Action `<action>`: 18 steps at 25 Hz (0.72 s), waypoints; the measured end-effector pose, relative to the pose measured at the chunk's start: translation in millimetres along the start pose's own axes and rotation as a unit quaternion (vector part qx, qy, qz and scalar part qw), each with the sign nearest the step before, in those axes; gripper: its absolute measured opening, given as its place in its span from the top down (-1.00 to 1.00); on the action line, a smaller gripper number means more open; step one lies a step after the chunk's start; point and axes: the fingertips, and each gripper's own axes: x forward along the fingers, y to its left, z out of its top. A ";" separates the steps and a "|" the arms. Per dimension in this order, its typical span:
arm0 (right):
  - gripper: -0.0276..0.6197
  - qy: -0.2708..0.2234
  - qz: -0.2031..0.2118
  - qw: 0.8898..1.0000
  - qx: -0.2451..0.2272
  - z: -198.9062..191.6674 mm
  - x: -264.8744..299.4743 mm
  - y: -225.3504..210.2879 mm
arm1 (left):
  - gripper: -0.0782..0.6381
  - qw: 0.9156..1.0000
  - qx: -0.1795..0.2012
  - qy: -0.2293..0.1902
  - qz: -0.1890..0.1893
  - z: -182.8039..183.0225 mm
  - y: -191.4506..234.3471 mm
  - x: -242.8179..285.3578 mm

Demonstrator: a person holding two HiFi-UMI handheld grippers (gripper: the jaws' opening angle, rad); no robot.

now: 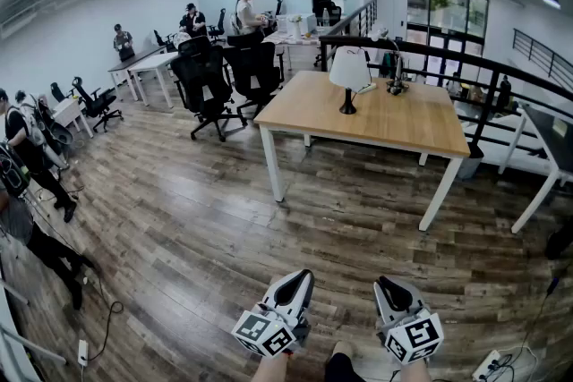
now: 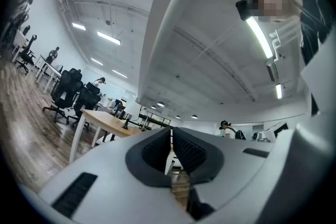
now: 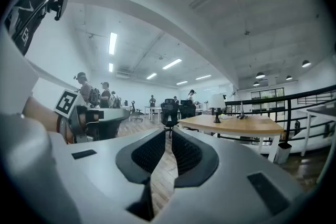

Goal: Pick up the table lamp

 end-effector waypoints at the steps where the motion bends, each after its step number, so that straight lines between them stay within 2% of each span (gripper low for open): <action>1: 0.73 0.001 0.001 1.000 -0.001 0.0 7.3 -6.0 | 0.74 1.000 0.001 0.000 0.001 -0.7 4.6 8.7; 13: 0.73 0.012 0.015 1.000 0.000 4.5 91.7 -69.6 | 0.74 1.000 0.020 0.009 0.002 -3.7 49.3 104.4; 18: 0.73 0.010 0.020 1.000 0.002 4.7 122.1 -92.9 | 0.74 1.000 0.015 0.011 0.002 -11.3 65.0 139.1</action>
